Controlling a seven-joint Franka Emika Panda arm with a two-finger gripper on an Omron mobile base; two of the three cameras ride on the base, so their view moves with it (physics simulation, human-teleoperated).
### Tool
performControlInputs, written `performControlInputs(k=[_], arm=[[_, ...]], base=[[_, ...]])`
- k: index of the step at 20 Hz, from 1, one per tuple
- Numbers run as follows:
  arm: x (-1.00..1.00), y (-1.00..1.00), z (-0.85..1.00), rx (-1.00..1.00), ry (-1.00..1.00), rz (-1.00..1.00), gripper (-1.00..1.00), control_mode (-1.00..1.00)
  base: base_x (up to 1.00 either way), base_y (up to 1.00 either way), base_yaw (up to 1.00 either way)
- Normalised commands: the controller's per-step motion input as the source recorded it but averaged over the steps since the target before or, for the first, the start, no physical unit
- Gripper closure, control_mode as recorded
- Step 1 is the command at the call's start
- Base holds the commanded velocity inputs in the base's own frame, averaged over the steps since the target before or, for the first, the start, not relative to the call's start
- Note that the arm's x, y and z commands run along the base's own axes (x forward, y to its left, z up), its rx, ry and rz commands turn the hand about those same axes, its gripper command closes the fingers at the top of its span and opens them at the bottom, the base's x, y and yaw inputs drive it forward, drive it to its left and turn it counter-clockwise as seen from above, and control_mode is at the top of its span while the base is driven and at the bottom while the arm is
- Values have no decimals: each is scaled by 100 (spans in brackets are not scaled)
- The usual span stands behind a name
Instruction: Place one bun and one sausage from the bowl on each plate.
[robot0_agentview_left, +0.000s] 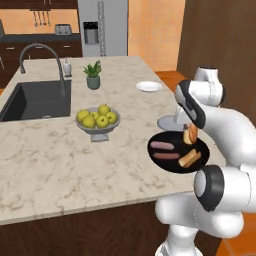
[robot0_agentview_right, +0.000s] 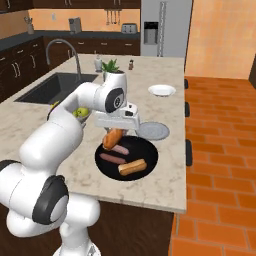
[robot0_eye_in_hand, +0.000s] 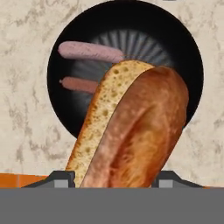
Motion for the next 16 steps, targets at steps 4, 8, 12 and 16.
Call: performControlInputs(k=[4, 8, 12, 16], arm=[[0, 0, 0, 0, 0, 0, 100, 100], [0, 0, 0, 0, 0, 0, 100, 100], [0, 0, 0, 0, 0, 0, 100, 100], [0, 0, 0, 0, 0, 0, 100, 100]], base=[[-83, -84, 3], [-33, -92, 10], [3, -60, 12], [0, -64, 17]])
